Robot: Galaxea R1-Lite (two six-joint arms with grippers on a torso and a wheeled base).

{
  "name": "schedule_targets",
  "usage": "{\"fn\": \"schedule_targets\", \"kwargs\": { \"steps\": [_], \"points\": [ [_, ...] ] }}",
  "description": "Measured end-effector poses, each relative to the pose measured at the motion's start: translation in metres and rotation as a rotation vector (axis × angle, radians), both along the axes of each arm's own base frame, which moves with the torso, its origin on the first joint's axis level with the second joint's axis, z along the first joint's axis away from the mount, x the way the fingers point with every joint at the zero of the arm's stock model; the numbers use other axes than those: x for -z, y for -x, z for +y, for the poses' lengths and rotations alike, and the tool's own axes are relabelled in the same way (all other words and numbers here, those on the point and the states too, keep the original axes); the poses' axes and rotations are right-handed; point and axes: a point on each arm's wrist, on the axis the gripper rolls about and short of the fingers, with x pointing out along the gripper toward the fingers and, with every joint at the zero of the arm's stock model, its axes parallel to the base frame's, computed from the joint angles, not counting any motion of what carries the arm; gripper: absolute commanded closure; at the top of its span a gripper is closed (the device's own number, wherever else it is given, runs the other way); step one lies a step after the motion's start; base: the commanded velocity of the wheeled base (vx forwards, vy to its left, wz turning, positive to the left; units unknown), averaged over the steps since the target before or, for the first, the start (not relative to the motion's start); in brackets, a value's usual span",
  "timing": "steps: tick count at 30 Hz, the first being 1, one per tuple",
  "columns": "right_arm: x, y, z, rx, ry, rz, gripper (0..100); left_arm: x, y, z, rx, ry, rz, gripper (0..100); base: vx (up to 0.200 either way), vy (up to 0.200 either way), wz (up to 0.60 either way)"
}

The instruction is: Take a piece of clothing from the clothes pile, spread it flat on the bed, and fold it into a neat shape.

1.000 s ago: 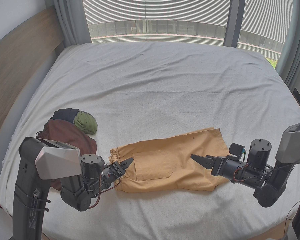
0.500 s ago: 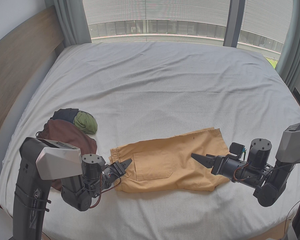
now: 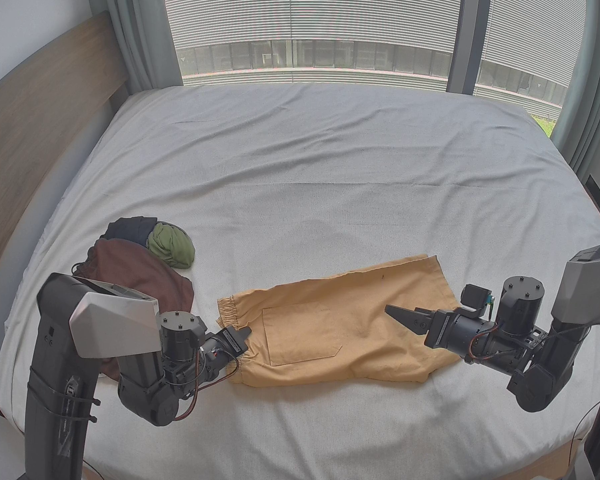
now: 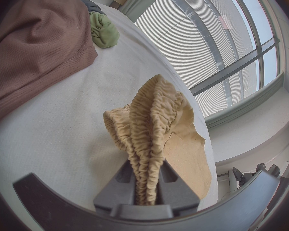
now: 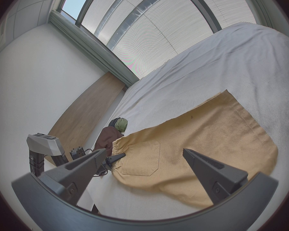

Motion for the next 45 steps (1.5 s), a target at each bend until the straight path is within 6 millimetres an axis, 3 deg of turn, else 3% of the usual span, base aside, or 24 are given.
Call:
{"fn": "schedule_targets", "kwargs": {
  "steps": [14,32,40,45],
  "points": [
    [0.011,-0.003,-0.004,0.004,0.01,0.035,0,-0.022,0.01,0.032,-0.028,0.01,0.014,100,0.0,0.0,0.0],
    [0.022,-0.003,-0.001,-0.005,0.024,0.07,0,-0.059,0.037,0.094,-0.064,0.007,0.009,100,0.0,0.0,0.0],
    [0.024,-0.003,-0.001,-0.005,0.025,0.074,0,-0.064,0.04,0.095,-0.063,0.006,0.001,100,0.0,0.0,0.0],
    [0.024,-0.003,-0.001,-0.004,0.025,0.075,0,-0.068,0.04,0.078,-0.009,0.01,-0.006,100,0.0,0.0,0.0]
  ]
}}
